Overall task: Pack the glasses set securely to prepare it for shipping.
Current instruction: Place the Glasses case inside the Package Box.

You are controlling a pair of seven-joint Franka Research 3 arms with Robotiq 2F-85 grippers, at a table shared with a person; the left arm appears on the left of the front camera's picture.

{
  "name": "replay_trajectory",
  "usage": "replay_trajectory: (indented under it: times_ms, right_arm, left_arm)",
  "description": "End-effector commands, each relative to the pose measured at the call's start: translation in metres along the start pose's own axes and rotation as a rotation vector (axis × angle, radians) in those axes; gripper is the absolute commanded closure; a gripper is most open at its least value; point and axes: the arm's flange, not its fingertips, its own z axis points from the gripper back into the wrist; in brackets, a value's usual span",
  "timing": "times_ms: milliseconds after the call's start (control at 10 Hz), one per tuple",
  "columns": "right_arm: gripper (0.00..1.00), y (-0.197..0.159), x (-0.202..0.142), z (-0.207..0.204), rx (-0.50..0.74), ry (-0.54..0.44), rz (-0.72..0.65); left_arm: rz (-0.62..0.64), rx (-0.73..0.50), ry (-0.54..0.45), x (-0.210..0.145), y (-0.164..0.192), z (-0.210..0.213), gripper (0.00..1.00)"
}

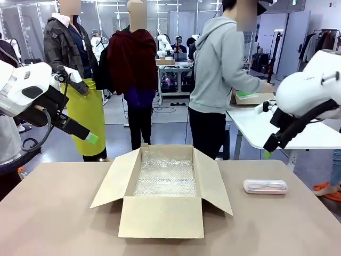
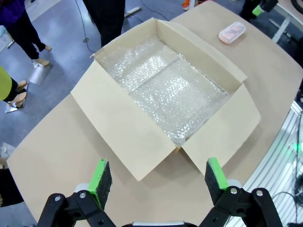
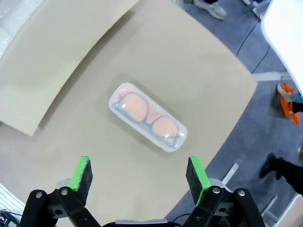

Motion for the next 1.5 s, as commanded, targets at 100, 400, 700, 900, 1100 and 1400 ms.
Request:
replay_trajectory:
  times_ms: [100, 400, 700, 900, 1100, 1400]
  right_arm:
    - [0.00, -0.016, 0.022, -0.006, 0.007, 0.065, 0.081]
    - [0.00, -0.021, 0.024, -0.024, -0.027, 0.109, 0.675]
    - [0.00, -0.023, 0.022, -0.033, 0.064, 0.169, 0.898]
    - [0.00, -0.027, 0.021, -0.036, 0.157, 0.157, 0.895]
    - [0.00, -0.015, 0.018, -0.038, 0.082, 0.167, 0.890]
    - [0.00, -0.021, 0.016, -0.056, 0.127, 0.146, 0.937]
  left_arm:
    - [-0.009, 0.003, -0.005, 0.000, 0.001, 0.001, 0.00]
    - [-0.009, 0.003, -0.005, 0.000, 0.001, 0.001, 0.00]
    - [-0.009, 0.003, -0.005, 0.000, 0.001, 0.001, 0.00]
    - [-0.009, 0.003, -0.005, 0.000, 0.001, 0.001, 0.00]
    - [-0.009, 0.003, -0.005, 0.000, 0.001, 0.001, 0.00]
    - [-0.009, 0.003, -0.005, 0.000, 0.001, 0.001, 0.00]
